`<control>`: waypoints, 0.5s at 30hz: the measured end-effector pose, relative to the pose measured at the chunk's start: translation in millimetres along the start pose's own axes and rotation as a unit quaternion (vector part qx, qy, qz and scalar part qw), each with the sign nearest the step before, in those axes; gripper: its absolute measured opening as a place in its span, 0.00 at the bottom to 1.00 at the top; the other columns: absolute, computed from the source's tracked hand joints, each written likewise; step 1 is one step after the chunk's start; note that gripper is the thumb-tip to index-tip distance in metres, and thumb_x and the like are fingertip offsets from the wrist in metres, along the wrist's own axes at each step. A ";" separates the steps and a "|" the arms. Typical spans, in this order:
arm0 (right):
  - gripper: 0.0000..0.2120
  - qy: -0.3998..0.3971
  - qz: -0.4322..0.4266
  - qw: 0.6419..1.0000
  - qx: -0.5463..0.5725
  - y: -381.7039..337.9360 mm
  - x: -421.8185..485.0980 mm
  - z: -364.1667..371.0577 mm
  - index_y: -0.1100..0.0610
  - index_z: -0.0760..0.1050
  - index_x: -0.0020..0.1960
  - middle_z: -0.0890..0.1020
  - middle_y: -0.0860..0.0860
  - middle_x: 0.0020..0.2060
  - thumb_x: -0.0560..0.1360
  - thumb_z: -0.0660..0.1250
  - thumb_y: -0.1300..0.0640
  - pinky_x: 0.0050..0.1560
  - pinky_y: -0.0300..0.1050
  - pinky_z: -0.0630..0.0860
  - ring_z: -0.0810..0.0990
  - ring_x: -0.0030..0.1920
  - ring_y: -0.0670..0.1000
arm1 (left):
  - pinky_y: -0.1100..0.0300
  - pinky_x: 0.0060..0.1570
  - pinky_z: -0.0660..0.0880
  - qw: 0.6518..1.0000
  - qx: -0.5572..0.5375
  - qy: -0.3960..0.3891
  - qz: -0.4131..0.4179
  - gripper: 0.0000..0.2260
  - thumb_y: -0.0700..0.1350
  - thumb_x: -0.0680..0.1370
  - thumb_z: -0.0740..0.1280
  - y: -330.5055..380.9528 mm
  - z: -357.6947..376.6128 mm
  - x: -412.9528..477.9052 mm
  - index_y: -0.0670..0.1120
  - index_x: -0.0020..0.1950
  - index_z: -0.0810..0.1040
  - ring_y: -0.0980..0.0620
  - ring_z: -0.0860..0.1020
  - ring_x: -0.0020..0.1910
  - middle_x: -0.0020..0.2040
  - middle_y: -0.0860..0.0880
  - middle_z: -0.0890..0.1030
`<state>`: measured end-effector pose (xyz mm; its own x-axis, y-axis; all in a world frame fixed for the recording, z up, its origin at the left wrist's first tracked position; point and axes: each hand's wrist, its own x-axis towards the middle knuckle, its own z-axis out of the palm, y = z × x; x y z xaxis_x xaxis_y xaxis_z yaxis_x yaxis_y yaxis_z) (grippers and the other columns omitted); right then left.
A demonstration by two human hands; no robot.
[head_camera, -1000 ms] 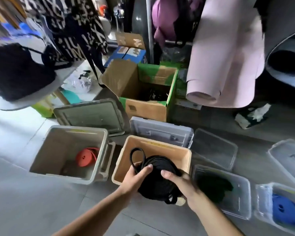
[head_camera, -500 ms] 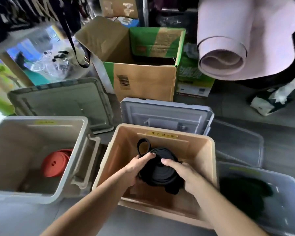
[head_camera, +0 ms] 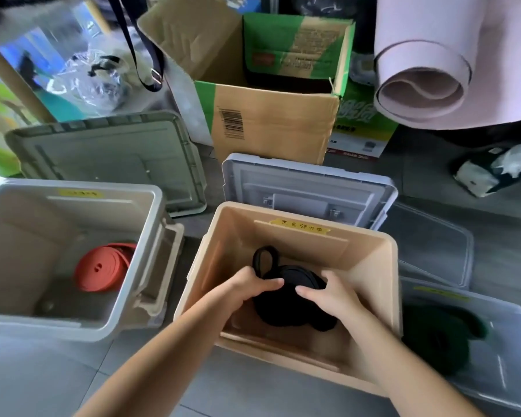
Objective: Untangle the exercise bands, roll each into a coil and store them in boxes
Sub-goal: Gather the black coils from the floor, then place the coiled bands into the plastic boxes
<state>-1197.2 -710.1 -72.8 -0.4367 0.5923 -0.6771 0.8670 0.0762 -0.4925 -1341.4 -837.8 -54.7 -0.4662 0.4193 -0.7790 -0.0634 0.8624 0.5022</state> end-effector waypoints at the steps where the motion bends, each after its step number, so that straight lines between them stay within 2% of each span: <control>1: 0.42 0.008 -0.023 1.000 -0.015 -7.4 -6.0 -3.4 0.55 0.59 0.74 0.65 0.52 0.72 0.68 0.70 0.39 0.67 0.47 0.64 0.66 0.70 0.55 | 0.55 0.52 0.75 1.000 0.004 0.007 0.004 0.26 0.58 0.69 0.73 1.4 -5.1 -8.3 0.41 0.59 0.77 0.47 0.79 0.54 0.55 0.44 0.81; 4: 0.29 0.018 -0.091 0.996 0.017 -38.0 -21.4 -11.4 0.58 0.65 0.69 0.69 0.55 0.68 0.73 0.69 0.49 0.60 0.43 0.65 0.69 0.67 0.54 | 0.53 0.52 0.76 0.999 0.020 0.044 0.007 0.24 0.61 0.70 0.70 5.5 -27.8 -36.8 0.45 0.56 0.74 0.47 0.77 0.53 0.52 0.48 0.78; 6: 0.23 0.024 -0.134 0.990 0.044 -60.7 -28.5 -12.0 0.58 0.70 0.65 0.73 0.55 0.63 0.74 0.69 0.51 0.59 0.44 0.69 0.73 0.62 0.54 | 0.55 0.51 0.77 0.997 -0.008 0.072 0.018 0.19 0.60 0.72 0.69 7.2 -45.5 -53.8 0.50 0.52 0.69 0.50 0.75 0.50 0.46 0.52 0.74; 7: 0.20 0.031 -0.160 0.985 0.048 -72.0 -31.1 -10.9 0.58 0.73 0.62 0.76 0.55 0.59 0.74 0.69 0.52 0.59 0.45 0.71 0.75 0.59 0.54 | 0.59 0.45 0.78 0.995 -0.030 0.087 0.033 0.17 0.59 0.72 0.69 8.2 -54.9 -61.7 0.52 0.52 0.68 0.52 0.74 0.47 0.44 0.53 0.72; 9: 0.14 0.053 -0.217 0.974 0.045 -94.3 -38.1 -7.5 0.56 0.77 0.56 0.79 0.51 0.50 0.73 0.70 0.52 0.53 0.42 0.71 0.77 0.52 0.51 | 0.65 0.33 0.74 0.989 -0.068 0.111 0.071 0.14 0.57 0.73 0.69 8.7 -72.1 -76.3 0.52 0.52 0.72 0.55 0.75 0.39 0.40 0.53 0.74; 10: 0.12 0.061 -0.244 0.967 0.042 -105.0 -42.9 -5.4 0.56 0.78 0.54 0.80 0.50 0.47 0.73 0.70 0.53 0.51 0.40 0.70 0.77 0.49 0.50 | 0.64 0.34 0.76 0.986 -0.079 0.120 0.086 0.12 0.56 0.74 0.69 8.0 -80.0 -83.4 0.51 0.50 0.74 0.55 0.76 0.39 0.41 0.51 0.77; 12: 0.08 0.059 -0.294 0.953 0.030 -123.3 -53.8 -0.3 0.55 0.79 0.50 0.81 0.49 0.44 0.72 0.70 0.53 0.49 0.40 0.71 0.79 0.47 0.50 | 0.59 0.42 0.78 0.979 -0.084 0.146 0.114 0.08 0.53 0.75 0.67 4.9 -94.9 -95.9 0.49 0.47 0.76 0.53 0.78 0.42 0.45 0.47 0.79; 15: 0.08 0.046 -0.319 0.947 0.001 -139.5 -69.2 11.8 0.53 0.80 0.49 0.82 0.48 0.44 0.72 0.70 0.53 0.49 0.41 0.72 0.79 0.46 0.49 | 0.56 0.44 0.77 0.973 -0.080 0.168 0.139 0.06 0.49 0.76 0.66 -1.9 -115.2 -106.1 0.47 0.45 0.76 0.51 0.74 0.42 0.44 0.46 0.76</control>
<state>-1290.8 -771.1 36.3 -0.8480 0.4944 -0.1911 0.4340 0.4407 -0.7858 -1393.5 -916.6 70.3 -0.7448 0.4904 -0.4526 -0.0188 0.6626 0.7488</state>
